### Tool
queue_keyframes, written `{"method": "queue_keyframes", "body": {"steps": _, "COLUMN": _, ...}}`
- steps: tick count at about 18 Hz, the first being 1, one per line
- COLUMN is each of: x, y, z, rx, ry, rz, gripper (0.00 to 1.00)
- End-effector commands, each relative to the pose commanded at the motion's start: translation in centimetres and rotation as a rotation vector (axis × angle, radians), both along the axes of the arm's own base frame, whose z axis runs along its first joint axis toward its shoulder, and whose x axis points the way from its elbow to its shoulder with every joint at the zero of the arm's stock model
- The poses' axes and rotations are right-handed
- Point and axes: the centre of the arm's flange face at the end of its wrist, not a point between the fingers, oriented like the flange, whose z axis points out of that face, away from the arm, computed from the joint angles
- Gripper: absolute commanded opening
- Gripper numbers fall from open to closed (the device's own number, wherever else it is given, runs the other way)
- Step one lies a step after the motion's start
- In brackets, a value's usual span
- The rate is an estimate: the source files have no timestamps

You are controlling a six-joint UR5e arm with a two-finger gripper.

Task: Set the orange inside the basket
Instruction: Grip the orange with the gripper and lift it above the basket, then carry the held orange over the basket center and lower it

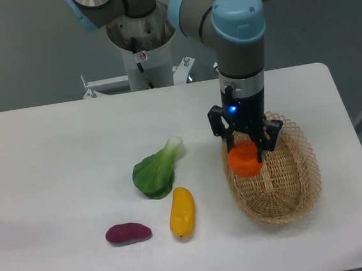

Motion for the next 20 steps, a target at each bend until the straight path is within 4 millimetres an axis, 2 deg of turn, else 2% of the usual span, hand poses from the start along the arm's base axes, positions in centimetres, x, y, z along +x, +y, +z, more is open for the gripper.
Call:
{"method": "queue_keyframes", "body": {"steps": 3, "x": -2.4, "y": -2.5, "z": -1.1, "rx": -0.020, "ry": 0.002, "rz": -0.005, "gripper": 0.58}}
{"method": "queue_keyframes", "body": {"steps": 5, "x": -4.1, "y": -3.5, "z": -2.7, "rx": -0.042, "ry": -0.005, "rz": -0.025, "gripper": 0.58}}
{"method": "queue_keyframes", "body": {"steps": 7, "x": -5.7, "y": -4.0, "z": -4.8, "rx": -0.062, "ry": -0.026, "rz": -0.035, "gripper": 0.58}}
{"method": "queue_keyframes", "body": {"steps": 9, "x": -6.3, "y": -3.9, "z": -6.1, "rx": -0.057, "ry": -0.032, "rz": -0.018, "gripper": 0.58}}
{"method": "queue_keyframes", "body": {"steps": 10, "x": -6.4, "y": -3.8, "z": -6.7, "rx": -0.052, "ry": -0.037, "rz": -0.001, "gripper": 0.58}}
{"method": "queue_keyframes", "body": {"steps": 12, "x": -6.2, "y": -3.7, "z": -9.3, "rx": -0.056, "ry": -0.093, "rz": 0.086, "gripper": 0.58}}
{"method": "queue_keyframes", "body": {"steps": 15, "x": -6.3, "y": -3.5, "z": -11.8, "rx": -0.047, "ry": -0.118, "rz": 0.162, "gripper": 0.58}}
{"method": "queue_keyframes", "body": {"steps": 17, "x": -6.1, "y": -3.5, "z": -12.6, "rx": -0.056, "ry": -0.131, "rz": 0.165, "gripper": 0.58}}
{"method": "queue_keyframes", "body": {"steps": 18, "x": -5.3, "y": -3.7, "z": -13.8, "rx": -0.070, "ry": -0.151, "rz": 0.163, "gripper": 0.58}}
{"method": "queue_keyframes", "body": {"steps": 20, "x": -5.3, "y": -3.8, "z": -14.1, "rx": -0.073, "ry": -0.156, "rz": 0.161, "gripper": 0.58}}
